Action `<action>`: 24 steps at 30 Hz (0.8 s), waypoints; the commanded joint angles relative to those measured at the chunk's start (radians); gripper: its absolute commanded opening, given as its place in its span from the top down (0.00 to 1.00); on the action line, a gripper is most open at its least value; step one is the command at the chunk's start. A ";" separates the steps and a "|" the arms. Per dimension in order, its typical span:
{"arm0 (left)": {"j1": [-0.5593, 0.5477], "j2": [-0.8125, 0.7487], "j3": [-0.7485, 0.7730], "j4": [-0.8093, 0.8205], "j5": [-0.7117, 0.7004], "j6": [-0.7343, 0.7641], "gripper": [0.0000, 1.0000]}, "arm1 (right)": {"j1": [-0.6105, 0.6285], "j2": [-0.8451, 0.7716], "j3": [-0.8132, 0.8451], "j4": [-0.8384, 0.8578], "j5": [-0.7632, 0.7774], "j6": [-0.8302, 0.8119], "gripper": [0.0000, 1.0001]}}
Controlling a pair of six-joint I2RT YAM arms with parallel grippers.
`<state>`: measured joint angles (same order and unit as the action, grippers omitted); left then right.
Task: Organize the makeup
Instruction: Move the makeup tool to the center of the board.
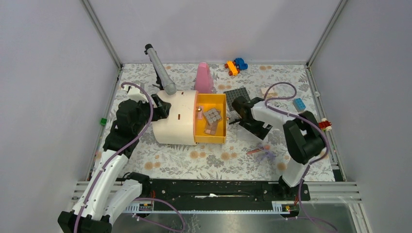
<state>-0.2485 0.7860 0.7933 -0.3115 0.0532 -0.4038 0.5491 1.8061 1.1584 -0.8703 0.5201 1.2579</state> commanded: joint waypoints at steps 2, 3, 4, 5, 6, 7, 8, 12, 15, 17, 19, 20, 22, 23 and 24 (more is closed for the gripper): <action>-0.014 0.001 -0.030 -0.130 0.033 0.031 0.25 | -0.001 -0.276 -0.071 0.091 0.067 -0.241 0.00; -0.014 0.001 -0.029 -0.130 0.033 0.031 0.26 | -0.004 -0.332 -0.102 0.141 0.065 -0.309 0.00; -0.014 0.000 -0.029 -0.130 0.034 0.031 0.25 | -0.008 -0.385 -0.146 0.198 0.060 -0.385 0.00; -0.014 -0.002 -0.029 -0.131 0.034 0.031 0.25 | -0.015 -0.442 -0.168 0.256 0.045 -0.462 0.00; -0.014 -0.004 -0.029 -0.132 0.033 0.031 0.25 | -0.029 -0.493 -0.206 0.302 0.023 -0.531 0.00; -0.014 -0.007 -0.029 -0.131 0.034 0.031 0.25 | -0.047 -0.539 -0.230 0.338 -0.002 -0.584 0.00; -0.014 -0.009 -0.029 -0.132 0.033 0.031 0.25 | -0.076 -0.580 -0.245 0.350 -0.020 -0.612 0.00; -0.014 -0.015 -0.030 -0.130 0.035 0.031 0.25 | -0.232 -0.653 -0.294 0.352 -0.155 -0.690 0.00; -0.014 -0.011 -0.031 -0.130 0.041 0.031 0.24 | -0.279 -0.646 -0.323 0.358 -0.237 -0.735 0.00; -0.014 -0.007 -0.031 -0.130 0.046 0.031 0.24 | -0.285 -0.623 -0.342 0.381 -0.304 -0.758 0.00; -0.014 -0.004 -0.030 -0.130 0.047 0.031 0.24 | -0.289 -0.595 -0.352 0.403 -0.373 -0.767 0.00; -0.014 -0.005 -0.029 -0.130 0.047 0.031 0.24 | -0.291 -0.584 -0.357 0.412 -0.392 -0.767 0.00; -0.014 -0.007 -0.031 -0.130 0.046 0.031 0.24 | -0.296 -0.564 -0.364 0.422 -0.404 -0.764 0.01; -0.014 -0.008 -0.031 -0.130 0.044 0.031 0.24 | -0.302 -0.559 -0.369 0.426 -0.404 -0.763 0.00; -0.014 -0.008 -0.031 -0.130 0.044 0.031 0.24 | -0.313 -0.556 -0.377 0.432 -0.409 -0.763 0.00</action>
<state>-0.2501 0.7719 0.7910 -0.3256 0.0544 -0.4004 0.2596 1.2373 0.7952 -0.4900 0.1902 0.5323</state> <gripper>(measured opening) 0.754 0.993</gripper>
